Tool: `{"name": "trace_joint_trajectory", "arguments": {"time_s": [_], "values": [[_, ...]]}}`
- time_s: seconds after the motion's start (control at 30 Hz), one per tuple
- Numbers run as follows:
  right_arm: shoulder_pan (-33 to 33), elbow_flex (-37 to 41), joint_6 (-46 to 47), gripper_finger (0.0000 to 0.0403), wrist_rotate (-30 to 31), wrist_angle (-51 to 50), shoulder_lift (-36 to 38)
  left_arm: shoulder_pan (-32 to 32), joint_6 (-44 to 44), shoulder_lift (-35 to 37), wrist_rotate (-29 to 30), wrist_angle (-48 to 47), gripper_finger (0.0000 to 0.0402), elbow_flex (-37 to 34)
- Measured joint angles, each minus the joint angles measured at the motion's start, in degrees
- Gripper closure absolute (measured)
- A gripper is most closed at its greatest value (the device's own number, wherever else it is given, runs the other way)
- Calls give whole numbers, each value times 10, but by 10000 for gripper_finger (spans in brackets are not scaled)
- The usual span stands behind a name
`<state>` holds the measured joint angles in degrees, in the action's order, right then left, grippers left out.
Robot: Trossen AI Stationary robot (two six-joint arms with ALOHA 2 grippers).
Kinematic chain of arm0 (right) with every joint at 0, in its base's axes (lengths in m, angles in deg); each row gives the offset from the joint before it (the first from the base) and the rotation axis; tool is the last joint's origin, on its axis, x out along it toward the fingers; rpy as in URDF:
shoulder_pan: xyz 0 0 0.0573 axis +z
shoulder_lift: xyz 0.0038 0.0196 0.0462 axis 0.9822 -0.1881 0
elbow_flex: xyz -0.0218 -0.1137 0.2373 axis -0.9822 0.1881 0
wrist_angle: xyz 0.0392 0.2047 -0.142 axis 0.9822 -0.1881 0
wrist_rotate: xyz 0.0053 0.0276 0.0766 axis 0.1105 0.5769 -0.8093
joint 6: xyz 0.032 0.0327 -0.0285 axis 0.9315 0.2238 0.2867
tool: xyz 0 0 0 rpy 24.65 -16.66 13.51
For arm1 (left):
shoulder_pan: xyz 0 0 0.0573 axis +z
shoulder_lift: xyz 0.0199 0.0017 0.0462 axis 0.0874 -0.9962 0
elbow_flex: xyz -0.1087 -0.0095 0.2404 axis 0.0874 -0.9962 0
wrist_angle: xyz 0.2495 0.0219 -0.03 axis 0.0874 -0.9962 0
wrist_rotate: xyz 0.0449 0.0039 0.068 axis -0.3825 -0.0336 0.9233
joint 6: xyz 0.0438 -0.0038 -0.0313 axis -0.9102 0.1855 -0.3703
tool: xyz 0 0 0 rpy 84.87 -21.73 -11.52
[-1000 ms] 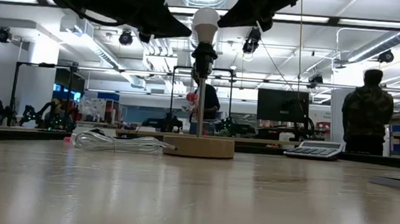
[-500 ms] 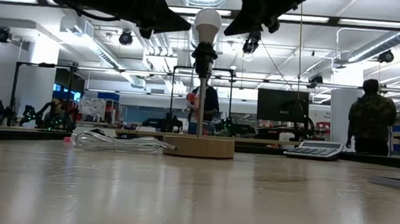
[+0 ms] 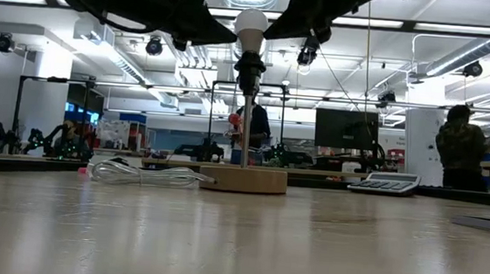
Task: Screw lightbulb
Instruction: Insert the lightbulb into the lamp
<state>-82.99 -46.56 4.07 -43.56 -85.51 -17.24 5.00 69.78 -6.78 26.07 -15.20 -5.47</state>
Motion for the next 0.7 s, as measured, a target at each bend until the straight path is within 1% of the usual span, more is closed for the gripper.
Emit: {"name": "trace_joint_trajectory", "arguments": {"time_s": [0.1,0.2,0.27,0.37,0.5,0.57,0.7], "values": [[2,0,0,403,0,-3,0,0,5,-3,37,-6,402,0],[2,0,6,403,9,-32,3,-1,6,3,43,-12,402,0],[2,0,8,403,28,-45,6,-3,9,11,43,-15,402,0],[2,0,7,403,67,-52,7,-3,12,22,17,-21,401,0],[-3,0,-5,403,72,-34,3,-3,8,24,-65,-22,402,0],[-5,0,-9,403,70,-24,1,-4,4,19,-69,-15,402,0],[-4,0,-4,403,41,-10,0,-2,0,9,-51,-6,402,0]]}}
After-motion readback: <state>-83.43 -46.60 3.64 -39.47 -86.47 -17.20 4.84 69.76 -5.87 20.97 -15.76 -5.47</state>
